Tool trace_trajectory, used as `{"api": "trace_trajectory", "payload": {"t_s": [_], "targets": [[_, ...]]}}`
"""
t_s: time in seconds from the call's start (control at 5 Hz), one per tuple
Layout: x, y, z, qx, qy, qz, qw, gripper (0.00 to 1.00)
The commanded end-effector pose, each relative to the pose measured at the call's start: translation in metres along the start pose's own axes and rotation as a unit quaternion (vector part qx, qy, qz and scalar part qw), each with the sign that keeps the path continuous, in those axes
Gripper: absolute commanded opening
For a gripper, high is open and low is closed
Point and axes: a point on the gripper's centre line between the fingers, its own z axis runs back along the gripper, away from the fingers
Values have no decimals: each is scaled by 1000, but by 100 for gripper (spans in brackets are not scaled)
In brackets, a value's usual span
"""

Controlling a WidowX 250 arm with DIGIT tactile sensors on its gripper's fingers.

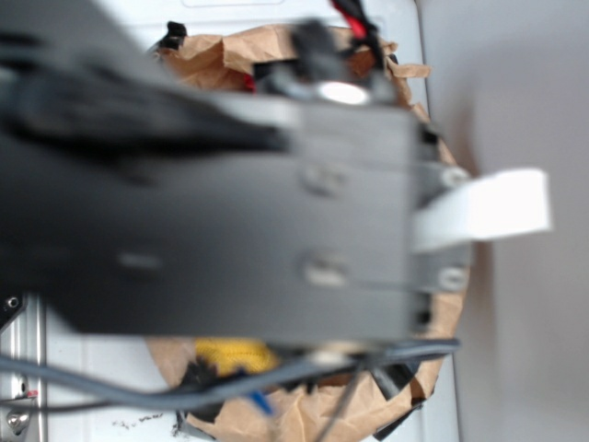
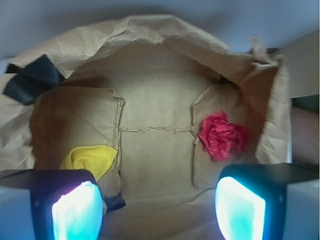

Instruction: Grab the red paper.

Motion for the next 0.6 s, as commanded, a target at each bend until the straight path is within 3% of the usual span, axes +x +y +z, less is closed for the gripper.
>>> {"api": "trace_trajectory", "payload": {"t_s": [0.0, 0.2, 0.4], "targets": [[-8, 8, -29, 28, 29, 54, 998, 100], [-16, 8, -38, 54, 19, 35, 998, 100], [-16, 8, -38, 54, 19, 35, 998, 100]]}}
